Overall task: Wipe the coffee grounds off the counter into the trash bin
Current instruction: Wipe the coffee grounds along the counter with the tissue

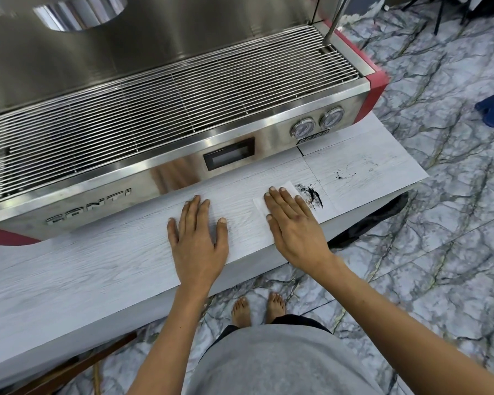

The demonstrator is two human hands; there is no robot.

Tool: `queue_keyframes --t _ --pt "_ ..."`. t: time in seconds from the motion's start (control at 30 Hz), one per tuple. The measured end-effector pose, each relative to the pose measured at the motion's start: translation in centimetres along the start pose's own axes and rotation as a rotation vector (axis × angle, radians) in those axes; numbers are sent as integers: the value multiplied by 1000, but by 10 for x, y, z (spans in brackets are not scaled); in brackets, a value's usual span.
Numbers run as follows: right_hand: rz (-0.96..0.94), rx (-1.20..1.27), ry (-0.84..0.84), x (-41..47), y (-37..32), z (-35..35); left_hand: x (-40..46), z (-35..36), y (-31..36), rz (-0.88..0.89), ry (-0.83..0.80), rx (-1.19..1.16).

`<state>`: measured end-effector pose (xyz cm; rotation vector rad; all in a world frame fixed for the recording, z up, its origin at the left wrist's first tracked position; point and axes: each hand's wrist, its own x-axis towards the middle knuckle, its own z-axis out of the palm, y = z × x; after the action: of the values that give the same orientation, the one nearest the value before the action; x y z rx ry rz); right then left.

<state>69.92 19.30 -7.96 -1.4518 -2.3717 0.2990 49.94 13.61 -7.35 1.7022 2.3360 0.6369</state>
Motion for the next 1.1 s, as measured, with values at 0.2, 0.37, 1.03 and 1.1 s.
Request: queue_keyframes --t 0.2,0.37,1.03,1.1 --pt "-48 95 40 -13 10 -3 0 0 0 -2 0 5" --pt "-77 61 74 -13 15 -3 0 0 0 0 -2 6" --pt "65 152 181 5 52 -12 0 1 0 0 -7 0" --pt "91 169 212 7 51 -14 0 1 0 0 -8 -2"
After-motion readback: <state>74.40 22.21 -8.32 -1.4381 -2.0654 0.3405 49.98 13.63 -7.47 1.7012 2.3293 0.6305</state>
